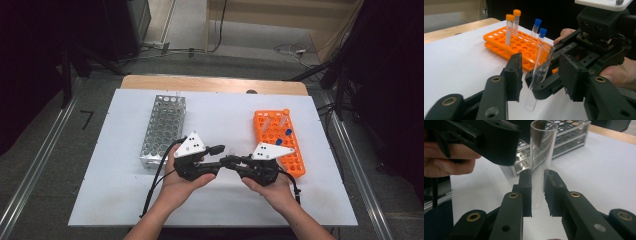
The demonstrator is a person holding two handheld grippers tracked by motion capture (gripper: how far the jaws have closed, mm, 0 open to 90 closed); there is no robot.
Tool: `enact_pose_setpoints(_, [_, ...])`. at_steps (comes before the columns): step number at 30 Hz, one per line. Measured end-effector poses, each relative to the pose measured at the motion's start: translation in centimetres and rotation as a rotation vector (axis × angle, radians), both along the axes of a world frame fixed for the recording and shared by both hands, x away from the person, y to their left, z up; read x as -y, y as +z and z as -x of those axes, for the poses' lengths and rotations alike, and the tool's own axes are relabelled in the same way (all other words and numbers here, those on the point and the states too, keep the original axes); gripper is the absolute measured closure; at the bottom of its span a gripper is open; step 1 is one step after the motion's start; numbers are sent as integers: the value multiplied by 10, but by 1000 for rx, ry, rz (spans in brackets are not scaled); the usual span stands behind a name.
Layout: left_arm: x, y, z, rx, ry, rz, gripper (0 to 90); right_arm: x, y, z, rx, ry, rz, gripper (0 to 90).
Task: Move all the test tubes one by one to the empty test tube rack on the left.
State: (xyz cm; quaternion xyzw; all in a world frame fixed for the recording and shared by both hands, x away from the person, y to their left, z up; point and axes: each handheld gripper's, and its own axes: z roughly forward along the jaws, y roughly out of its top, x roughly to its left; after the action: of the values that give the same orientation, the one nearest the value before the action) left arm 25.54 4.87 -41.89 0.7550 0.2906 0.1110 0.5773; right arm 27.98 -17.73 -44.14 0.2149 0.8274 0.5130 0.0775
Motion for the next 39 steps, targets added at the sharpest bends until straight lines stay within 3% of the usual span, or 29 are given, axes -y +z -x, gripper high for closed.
enact_pose_setpoints(5, [4, -2, 0, -1, -11, -20, 713, -4, 0, 3, -8, 24, 3, 740])
enact_pose_setpoints(18, [6, -3, 1, 30, 5, -52, 761, -4, -2, 2, -23, 43, 8, 737])
enact_pose_setpoints(22, [4, -2, 0, 23, -2, -39, 763, -3, -2, 2, -21, 45, 4, 724])
enact_pose_setpoints(25, [1, -1, 0, 28, 3, -37, 763, 1, -1, 2, -5, 43, 2, 649])
enact_pose_setpoints(32, [-12, 4, -5, 18, 14, 3, 763, 21, 7, -1, 7, 27, -38, 329])
enact_pose_setpoints(39, [-28, 12, -13, 28, 61, 20, 763, 43, 12, 0, 16, -13, -59, 158])
